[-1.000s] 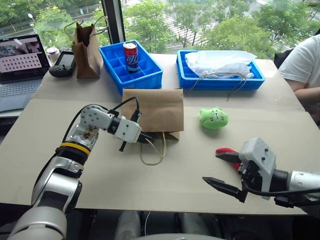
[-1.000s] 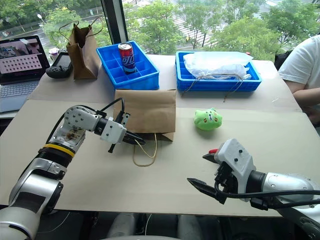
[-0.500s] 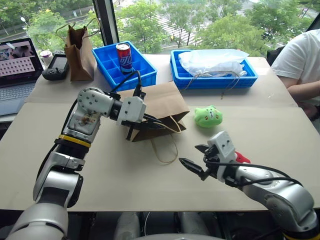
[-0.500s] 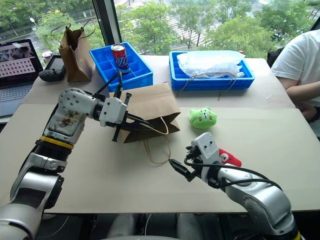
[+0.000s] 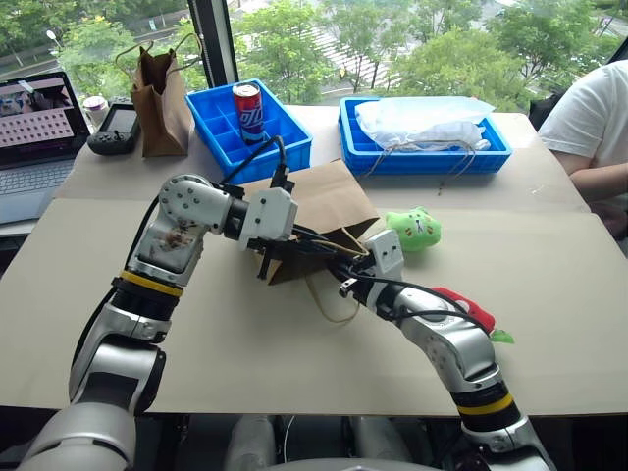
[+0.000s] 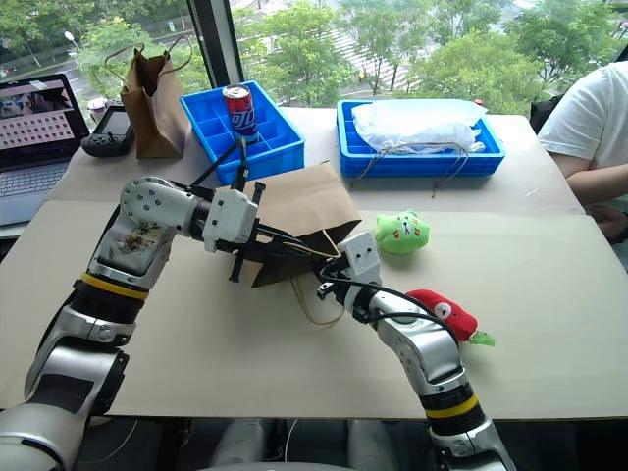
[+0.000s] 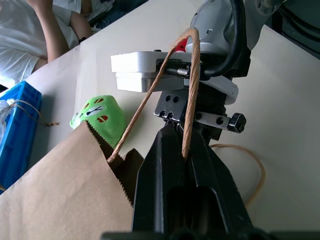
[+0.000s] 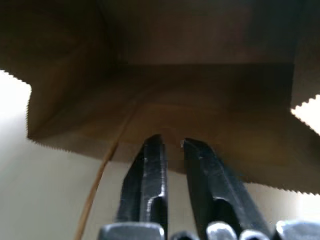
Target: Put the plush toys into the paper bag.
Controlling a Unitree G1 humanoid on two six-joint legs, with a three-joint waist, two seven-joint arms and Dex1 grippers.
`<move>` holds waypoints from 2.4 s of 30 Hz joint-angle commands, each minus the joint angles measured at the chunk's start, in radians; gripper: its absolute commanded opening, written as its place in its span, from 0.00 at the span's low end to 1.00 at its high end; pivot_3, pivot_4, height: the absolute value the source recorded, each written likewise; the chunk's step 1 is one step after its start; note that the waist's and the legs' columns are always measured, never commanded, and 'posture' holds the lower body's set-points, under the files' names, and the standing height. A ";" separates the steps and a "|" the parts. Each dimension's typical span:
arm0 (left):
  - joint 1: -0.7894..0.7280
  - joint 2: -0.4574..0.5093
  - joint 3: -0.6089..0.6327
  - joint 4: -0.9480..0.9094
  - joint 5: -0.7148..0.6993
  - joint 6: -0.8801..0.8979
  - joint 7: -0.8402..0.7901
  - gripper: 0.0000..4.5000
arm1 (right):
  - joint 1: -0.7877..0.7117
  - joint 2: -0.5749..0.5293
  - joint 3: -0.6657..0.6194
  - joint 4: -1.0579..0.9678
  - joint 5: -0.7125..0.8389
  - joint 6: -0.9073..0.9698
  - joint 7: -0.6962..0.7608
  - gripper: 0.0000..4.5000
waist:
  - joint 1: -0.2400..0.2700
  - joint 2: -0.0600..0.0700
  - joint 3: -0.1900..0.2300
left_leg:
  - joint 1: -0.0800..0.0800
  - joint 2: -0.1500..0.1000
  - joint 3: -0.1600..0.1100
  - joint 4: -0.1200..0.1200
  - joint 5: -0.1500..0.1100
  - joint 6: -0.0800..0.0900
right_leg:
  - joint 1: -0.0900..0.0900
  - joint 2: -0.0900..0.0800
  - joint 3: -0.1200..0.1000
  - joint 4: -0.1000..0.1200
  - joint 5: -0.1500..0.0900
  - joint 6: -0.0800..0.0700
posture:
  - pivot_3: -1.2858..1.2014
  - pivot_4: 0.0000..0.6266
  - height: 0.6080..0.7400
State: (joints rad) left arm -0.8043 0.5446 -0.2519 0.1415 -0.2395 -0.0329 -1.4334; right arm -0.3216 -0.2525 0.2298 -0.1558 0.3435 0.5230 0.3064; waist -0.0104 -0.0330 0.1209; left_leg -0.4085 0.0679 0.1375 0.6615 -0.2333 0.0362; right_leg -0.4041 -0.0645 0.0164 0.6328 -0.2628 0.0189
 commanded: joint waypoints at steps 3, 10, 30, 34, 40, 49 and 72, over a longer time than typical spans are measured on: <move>0.005 -0.004 0.021 -0.064 -0.034 0.030 0.010 0.00 | -0.128 0.064 -0.018 0.275 -0.115 -0.187 0.003 0.02 | -0.002 0.000 0.000 | 0.000 0.000 0.001 0.000 0.000 -0.001 | 0.000 0.001 0.000 0.001 0.000 0.000 | 0.52 0.24 0.97; -0.008 -0.002 0.044 -0.054 -0.045 0.047 0.036 0.00 | -0.154 0.096 0.012 0.476 -0.197 -0.314 0.092 0.02 | -0.004 0.001 0.000 | 0.000 0.001 0.003 0.000 0.002 -0.003 | 0.000 0.002 0.000 0.002 0.000 -0.001 | 0.52 0.24 0.97; -0.146 0.001 0.165 0.145 -0.047 0.089 0.170 0.00 | -0.045 0.034 0.032 0.310 -0.299 -0.175 0.144 0.02 | 0.000 0.004 -0.002 | 0.003 0.001 0.002 0.000 0.003 -0.005 | 0.001 0.002 0.000 0.009 -0.001 -0.003 | 0.52 0.24 0.97; -0.144 -0.022 0.177 0.125 -0.065 0.145 0.210 0.00 | -0.022 0.013 -0.005 0.189 -0.263 -0.132 0.161 0.02 | 0.000 0.004 -0.002 | 0.003 0.001 0.002 0.000 0.003 -0.005 | 0.001 0.002 0.000 0.009 -0.001 -0.003 | 0.52 0.24 0.97; -0.061 -0.048 0.149 0.013 -0.061 0.169 0.225 0.00 | 0.046 -0.122 -0.116 -0.215 -0.120 0.089 0.254 0.24 | 0.000 0.006 -0.001 | 0.000 0.001 0.000 0.000 0.003 -0.005 | -0.001 0.002 0.001 0.009 -0.001 -0.003 | 0.52 0.24 0.97; -0.046 -0.086 0.157 -0.010 -0.079 0.209 0.247 0.00 | 0.248 -0.679 -0.461 -0.597 0.092 0.557 0.461 0.94 | 0.015 0.006 -0.001 | 0.000 0.001 -0.003 0.000 0.002 -0.004 | 0.000 0.003 0.001 0.006 -0.002 -0.003 | 0.52 0.24 0.97; -0.002 -0.108 0.118 -0.060 -0.077 0.218 0.254 0.00 | 0.443 -0.675 -0.547 -0.394 -0.010 0.394 0.405 0.23 | 0.016 0.008 -0.001 | 0.001 -0.004 -0.010 0.000 0.002 -0.002 | 0.001 0.006 0.014 0.007 -0.004 0.000 | 0.52 0.24 0.97</move>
State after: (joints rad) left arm -0.8047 0.4396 -0.1358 0.1070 -0.3141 0.1951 -1.1886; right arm 0.1349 -0.8964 -0.2521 -0.4858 0.3010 0.9238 0.6811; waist 0.0055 -0.0254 0.1201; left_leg -0.4078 0.0641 0.1275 0.6617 -0.2317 0.0344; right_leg -0.4033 -0.0583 0.0311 0.6396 -0.2672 0.0190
